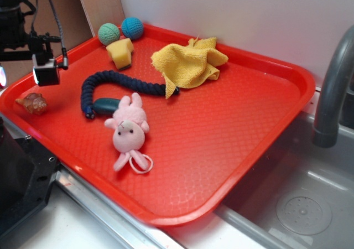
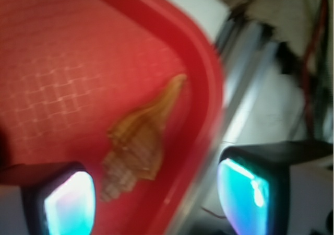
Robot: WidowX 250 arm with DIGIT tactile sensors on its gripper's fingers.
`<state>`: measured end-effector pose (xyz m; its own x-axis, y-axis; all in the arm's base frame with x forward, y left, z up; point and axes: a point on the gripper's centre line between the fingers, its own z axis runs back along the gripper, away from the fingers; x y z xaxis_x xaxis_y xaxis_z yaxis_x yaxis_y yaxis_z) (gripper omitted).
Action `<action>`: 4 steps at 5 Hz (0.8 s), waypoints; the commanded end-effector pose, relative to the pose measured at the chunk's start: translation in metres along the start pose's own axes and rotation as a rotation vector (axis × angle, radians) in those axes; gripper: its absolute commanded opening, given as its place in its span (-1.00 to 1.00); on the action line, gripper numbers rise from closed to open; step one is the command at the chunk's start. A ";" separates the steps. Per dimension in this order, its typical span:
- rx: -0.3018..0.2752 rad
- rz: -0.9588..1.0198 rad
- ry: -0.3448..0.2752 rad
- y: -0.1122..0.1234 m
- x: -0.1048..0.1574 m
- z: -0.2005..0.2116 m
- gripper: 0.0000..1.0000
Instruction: Grab the shell.
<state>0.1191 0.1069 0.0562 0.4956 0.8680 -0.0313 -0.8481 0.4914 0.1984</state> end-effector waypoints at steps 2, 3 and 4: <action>0.002 -0.139 -0.048 -0.007 -0.016 -0.023 1.00; -0.003 -0.138 -0.055 0.002 -0.020 -0.019 1.00; -0.039 -0.212 -0.075 0.012 -0.017 -0.029 1.00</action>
<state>0.1083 0.0952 0.0249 0.6926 0.7212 -0.0149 -0.7103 0.6855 0.1602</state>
